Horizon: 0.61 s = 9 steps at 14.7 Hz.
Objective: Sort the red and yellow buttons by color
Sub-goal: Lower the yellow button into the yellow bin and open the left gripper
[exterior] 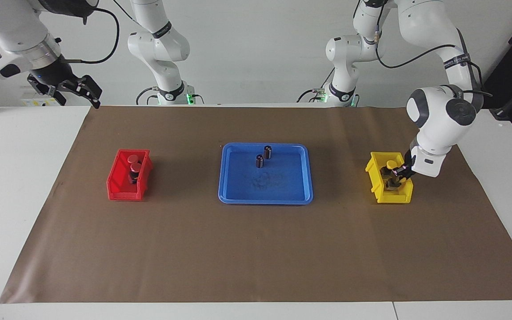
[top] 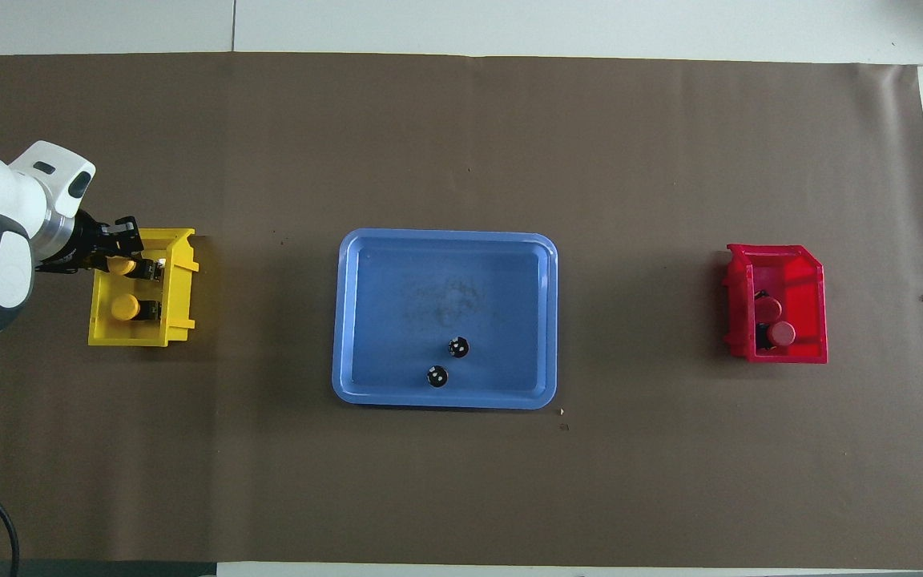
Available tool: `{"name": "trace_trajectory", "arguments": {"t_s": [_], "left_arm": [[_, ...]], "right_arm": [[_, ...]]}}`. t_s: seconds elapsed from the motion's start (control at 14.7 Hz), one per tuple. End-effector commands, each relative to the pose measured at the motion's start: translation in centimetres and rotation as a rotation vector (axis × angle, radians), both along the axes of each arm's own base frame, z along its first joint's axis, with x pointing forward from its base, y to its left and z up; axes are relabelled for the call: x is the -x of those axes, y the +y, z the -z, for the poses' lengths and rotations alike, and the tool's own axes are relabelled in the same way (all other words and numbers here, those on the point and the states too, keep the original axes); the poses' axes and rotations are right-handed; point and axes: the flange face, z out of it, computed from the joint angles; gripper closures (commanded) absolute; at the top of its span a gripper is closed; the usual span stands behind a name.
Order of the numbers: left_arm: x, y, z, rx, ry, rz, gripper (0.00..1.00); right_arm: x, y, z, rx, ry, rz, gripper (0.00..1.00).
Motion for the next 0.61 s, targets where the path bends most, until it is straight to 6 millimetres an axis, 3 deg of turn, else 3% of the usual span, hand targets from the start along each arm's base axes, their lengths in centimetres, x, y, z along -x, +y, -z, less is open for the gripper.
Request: {"name": "trace_trajectory", "arguments": {"t_s": [0.0,0.14,0.34,0.54], "left_arm": [[1.4,-0.4,0.9,-0.021,-0.035,-0.006,0.98],[1.4,-0.5,1.4,-0.018,-0.053,-0.002,0.96],[0.9,-0.4,1.1,-0.017,-0.066,0.018,0.57],[0.4,-0.5,0.0,-0.021,-0.055,0.015,0.54]], "right_arm": [[0.5,1.3,0.0,-0.002,0.014,-0.021,0.0],[0.5,1.5,0.0,-0.002,0.014,-0.024,0.0],[0.5,1.4,0.0,-0.002,0.014,-0.022,0.0],[0.5,1.5,0.0,-0.002,0.014,-0.024,0.0]]}}
